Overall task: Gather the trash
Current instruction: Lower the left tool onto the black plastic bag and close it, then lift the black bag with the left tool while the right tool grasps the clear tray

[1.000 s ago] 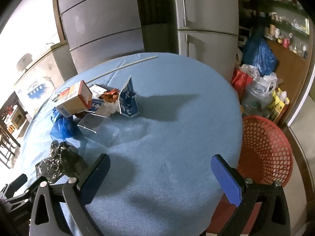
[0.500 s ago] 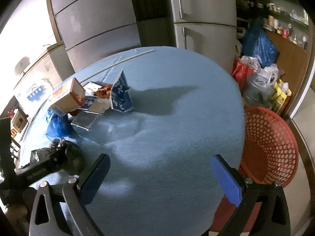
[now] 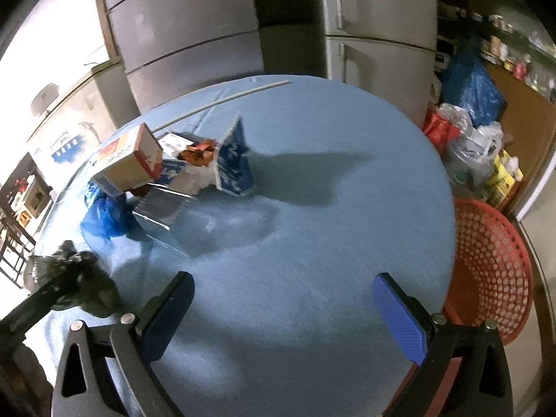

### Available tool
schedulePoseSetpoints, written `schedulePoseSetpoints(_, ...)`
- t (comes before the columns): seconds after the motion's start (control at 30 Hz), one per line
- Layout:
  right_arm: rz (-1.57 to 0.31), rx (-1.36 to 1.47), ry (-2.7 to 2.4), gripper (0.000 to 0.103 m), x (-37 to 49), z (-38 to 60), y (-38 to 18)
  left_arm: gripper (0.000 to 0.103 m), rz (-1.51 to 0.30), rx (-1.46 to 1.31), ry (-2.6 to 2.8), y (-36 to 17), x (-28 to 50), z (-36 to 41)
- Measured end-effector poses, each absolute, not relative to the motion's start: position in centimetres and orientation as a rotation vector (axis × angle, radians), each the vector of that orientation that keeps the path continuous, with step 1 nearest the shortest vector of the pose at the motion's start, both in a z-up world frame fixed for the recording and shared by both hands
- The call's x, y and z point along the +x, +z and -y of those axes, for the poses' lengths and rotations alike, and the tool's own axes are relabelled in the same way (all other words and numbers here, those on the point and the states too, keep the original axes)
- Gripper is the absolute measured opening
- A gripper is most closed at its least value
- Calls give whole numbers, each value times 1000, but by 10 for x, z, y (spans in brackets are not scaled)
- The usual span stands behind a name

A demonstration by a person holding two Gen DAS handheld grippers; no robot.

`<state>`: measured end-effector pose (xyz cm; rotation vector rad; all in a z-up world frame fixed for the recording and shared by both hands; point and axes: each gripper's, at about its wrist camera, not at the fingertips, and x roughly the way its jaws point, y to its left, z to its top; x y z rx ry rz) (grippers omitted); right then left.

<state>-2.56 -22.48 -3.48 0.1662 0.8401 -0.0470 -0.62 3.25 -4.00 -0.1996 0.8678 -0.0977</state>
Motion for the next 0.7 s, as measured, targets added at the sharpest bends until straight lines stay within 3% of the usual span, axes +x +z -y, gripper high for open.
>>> schedulePoseSetpoints(0.6,-983,-162,360,101,101,140,-53,54,-901,-207,-100,-51,1,-49)
schedulePoseSetpoints(0.67,-1004,-166,378,81,108,138,-62,54,-905,-202,-102,-51,1,-49)
schedulePoseSetpoints(0.7,-1009,-150,389,47,108,139,-66,54,-907,-202,-101,-51,2,-49)
